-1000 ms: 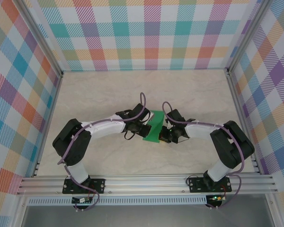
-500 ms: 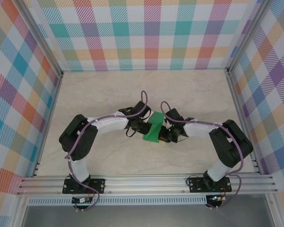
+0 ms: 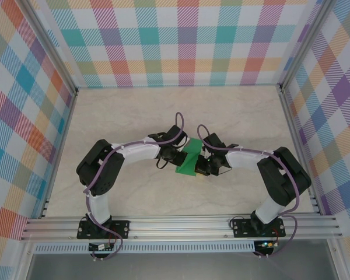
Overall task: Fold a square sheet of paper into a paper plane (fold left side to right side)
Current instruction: Fold the triangle a second time at the center of the table.
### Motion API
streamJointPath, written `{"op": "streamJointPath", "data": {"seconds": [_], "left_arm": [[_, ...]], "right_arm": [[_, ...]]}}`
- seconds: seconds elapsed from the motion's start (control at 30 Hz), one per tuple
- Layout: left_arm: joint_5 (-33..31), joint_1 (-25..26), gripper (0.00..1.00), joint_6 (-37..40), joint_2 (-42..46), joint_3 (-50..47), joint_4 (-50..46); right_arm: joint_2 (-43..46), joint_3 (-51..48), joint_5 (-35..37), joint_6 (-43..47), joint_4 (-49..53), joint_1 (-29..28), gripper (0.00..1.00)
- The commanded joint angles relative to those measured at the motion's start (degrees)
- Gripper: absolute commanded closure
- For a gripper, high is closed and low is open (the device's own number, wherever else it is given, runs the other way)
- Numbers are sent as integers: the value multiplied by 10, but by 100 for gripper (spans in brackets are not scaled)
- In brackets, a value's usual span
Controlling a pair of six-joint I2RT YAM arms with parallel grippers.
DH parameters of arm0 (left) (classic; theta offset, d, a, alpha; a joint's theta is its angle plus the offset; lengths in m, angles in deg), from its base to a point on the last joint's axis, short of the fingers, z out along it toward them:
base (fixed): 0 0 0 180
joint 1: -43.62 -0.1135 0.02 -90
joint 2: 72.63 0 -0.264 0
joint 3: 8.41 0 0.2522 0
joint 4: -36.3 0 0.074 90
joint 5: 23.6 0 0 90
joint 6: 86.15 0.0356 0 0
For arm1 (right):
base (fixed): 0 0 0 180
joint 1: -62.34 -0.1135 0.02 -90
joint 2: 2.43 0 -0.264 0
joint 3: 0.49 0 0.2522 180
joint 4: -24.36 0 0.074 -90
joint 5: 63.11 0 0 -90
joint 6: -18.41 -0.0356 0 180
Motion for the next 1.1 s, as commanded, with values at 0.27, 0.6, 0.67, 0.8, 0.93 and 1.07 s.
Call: {"op": "streamJointPath", "data": {"seconds": [0.27, 0.6, 0.67, 0.8, 0.93, 1.07], "left_arm": [[-15, -7, 92, 8, -18, 24, -5], [-19, -8, 92, 10, -25, 29, -6], [-19, -8, 92, 10, -25, 30, -6], [-24, -8, 92, 10, -28, 32, -6], [-29, -8, 92, 12, -28, 33, -8], [-31, -8, 92, 13, -27, 32, -9]], "right_arm": [[-20, 3, 11, 12, 33, -11, 100], [-22, 6, 13, 14, 36, -12, 100], [-24, 8, 12, 15, 37, -12, 100], [-25, 10, 12, 16, 39, -12, 100], [-25, 11, 12, 17, 41, -12, 100], [-26, 13, 12, 17, 42, -12, 100]]}}
